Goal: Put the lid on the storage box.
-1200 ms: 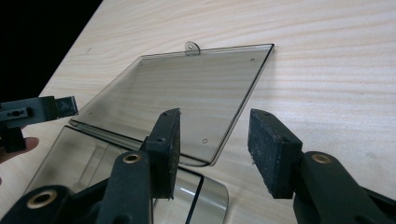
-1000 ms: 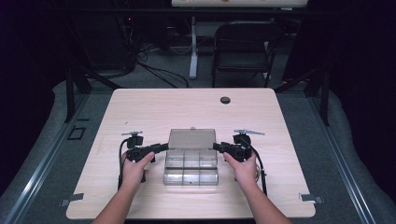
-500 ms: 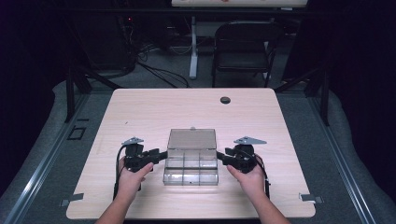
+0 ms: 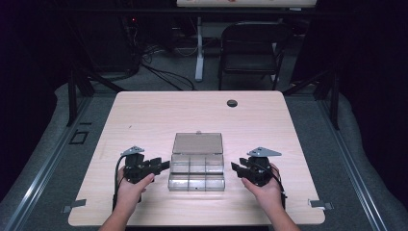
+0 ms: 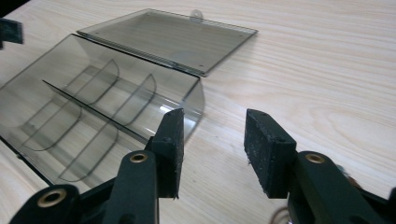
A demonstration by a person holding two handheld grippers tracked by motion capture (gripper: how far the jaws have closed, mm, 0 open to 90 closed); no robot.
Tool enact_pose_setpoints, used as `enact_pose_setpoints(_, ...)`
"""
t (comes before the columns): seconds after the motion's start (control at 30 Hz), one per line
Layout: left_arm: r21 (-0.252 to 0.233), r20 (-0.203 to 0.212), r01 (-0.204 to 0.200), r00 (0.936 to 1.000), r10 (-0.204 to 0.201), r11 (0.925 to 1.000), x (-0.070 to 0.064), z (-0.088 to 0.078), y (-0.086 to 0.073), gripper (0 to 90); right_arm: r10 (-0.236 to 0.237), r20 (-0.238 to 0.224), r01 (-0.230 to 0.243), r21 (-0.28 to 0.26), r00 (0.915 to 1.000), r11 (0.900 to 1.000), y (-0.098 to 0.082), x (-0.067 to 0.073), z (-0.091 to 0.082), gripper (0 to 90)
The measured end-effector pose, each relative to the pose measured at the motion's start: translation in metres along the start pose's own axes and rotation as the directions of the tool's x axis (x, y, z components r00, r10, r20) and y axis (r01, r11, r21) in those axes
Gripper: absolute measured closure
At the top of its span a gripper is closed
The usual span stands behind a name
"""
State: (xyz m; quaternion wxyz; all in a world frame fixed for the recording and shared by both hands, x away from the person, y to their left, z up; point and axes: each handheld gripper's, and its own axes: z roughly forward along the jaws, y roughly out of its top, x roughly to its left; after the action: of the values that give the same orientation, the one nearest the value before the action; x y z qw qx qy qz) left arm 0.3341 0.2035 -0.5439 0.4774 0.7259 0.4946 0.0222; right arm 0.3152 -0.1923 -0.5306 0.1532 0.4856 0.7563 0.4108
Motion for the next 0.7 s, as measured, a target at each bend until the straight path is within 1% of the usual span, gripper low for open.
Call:
enact_pose_setpoints(0.03,0.000,0.000,-0.001,1.0000,0.001,1.0000,0.001,-0.002,0.000,47.0,0.008,0.008,-0.008,-0.006,0.9999,1.000,-0.001,-0.002,-0.002,58.4)
enact_pose_setpoints(0.07,-0.006,-0.001,0.003,1.0000,-0.003,1.0000,0.002,-0.003,-0.001,47.0,0.007,0.014,-0.007,0.000,0.9999,1.000,-0.001,-0.004,-0.004,59.4)
enact_pose_setpoints(0.17,-0.010,0.000,0.009,1.0000,-0.009,0.9999,0.003,-0.007,-0.002,47.0,0.034,0.044,-0.033,-0.016,0.9985,0.999,-0.004,-0.009,-0.011,61.7)
enact_pose_setpoints(0.23,-0.009,-0.003,0.008,1.0000,-0.008,0.9999,0.005,-0.008,-0.003,47.0,0.032,0.076,-0.031,-0.010,0.9966,0.999,-0.005,-0.012,-0.015,63.2)
enact_pose_setpoints(0.3,-0.010,-0.005,0.011,0.9999,-0.011,0.9999,0.007,-0.009,-0.004,47.0,0.040,0.092,-0.040,-0.005,0.9949,0.999,-0.007,-0.015,-0.018,65.6)
enact_pose_setpoints(0.33,-0.012,-0.004,0.009,0.9999,-0.009,0.9999,0.007,-0.009,-0.004,47.0,0.052,0.096,-0.052,0.001,0.9940,0.999,-0.008,-0.016,-0.019,66.5)
enact_pose_setpoints(0.4,-0.014,-0.003,0.009,1.0000,-0.009,0.9999,0.007,-0.009,-0.004,47.0,0.053,0.117,-0.054,0.012,0.9917,0.998,-0.011,-0.018,-0.019,69.0)
enact_pose_setpoints(0.5,-0.014,-0.004,0.009,0.9999,-0.009,0.9999,0.006,-0.009,-0.004,47.0,0.030,0.145,-0.037,0.044,0.9889,0.998,-0.014,-0.021,-0.015,71.0)
enact_pose_setpoints(0.63,-0.016,-0.002,0.007,1.0000,-0.007,0.9998,0.005,-0.008,-0.005,47.0,0.038,0.162,-0.048,0.056,0.9861,0.997,-0.017,-0.025,-0.011,73.0)
enact_pose_setpoints(0.7,-0.017,-0.003,0.006,1.0000,-0.006,0.9998,0.005,-0.008,-0.005,47.0,0.047,0.161,-0.058,0.068,0.9859,0.996,-0.018,-0.026,-0.012,73.3)
